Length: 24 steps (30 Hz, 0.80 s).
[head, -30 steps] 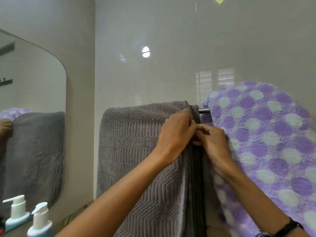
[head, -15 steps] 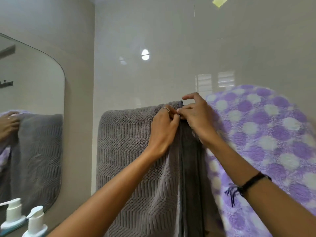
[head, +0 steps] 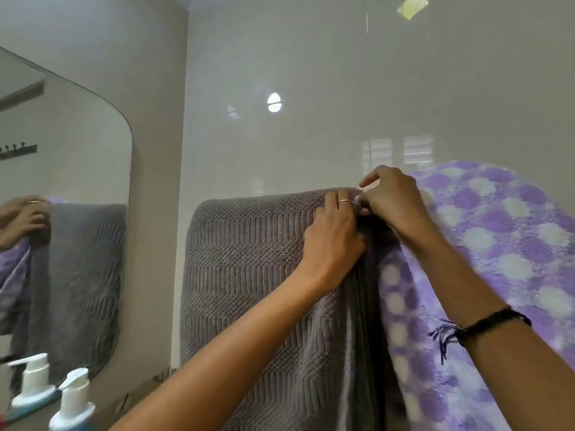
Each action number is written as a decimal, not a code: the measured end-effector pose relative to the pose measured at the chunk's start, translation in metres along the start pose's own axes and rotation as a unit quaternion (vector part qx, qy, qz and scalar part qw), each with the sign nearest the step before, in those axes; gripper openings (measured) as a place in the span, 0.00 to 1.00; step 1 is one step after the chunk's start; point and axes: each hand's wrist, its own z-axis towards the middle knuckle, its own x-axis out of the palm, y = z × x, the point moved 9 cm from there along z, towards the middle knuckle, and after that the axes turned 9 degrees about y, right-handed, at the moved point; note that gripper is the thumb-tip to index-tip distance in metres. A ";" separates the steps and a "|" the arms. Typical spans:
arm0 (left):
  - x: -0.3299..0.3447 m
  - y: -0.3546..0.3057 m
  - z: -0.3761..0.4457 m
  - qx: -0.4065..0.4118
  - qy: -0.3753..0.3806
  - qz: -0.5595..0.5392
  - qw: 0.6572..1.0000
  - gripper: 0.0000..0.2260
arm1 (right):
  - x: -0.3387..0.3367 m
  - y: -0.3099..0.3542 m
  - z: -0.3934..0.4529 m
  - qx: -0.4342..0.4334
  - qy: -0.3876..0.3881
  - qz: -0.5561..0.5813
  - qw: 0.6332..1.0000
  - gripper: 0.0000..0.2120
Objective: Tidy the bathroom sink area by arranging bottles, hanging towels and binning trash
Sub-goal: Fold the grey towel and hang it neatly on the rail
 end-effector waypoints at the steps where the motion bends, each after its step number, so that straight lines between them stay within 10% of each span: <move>1: -0.002 0.000 0.000 0.004 -0.003 -0.002 1.000 0.14 | -0.001 -0.003 -0.006 0.002 0.000 0.014 1.000 0.13; 10: -0.031 0.025 -0.012 0.025 -0.073 -0.090 0.993 0.07 | 0.036 -0.033 -0.065 -0.042 0.003 -0.098 0.994 0.17; 24: -0.024 0.023 -0.013 -0.004 -0.073 -0.142 0.987 0.09 | 0.035 -0.024 -0.079 -0.112 -0.048 0.318 0.940 0.22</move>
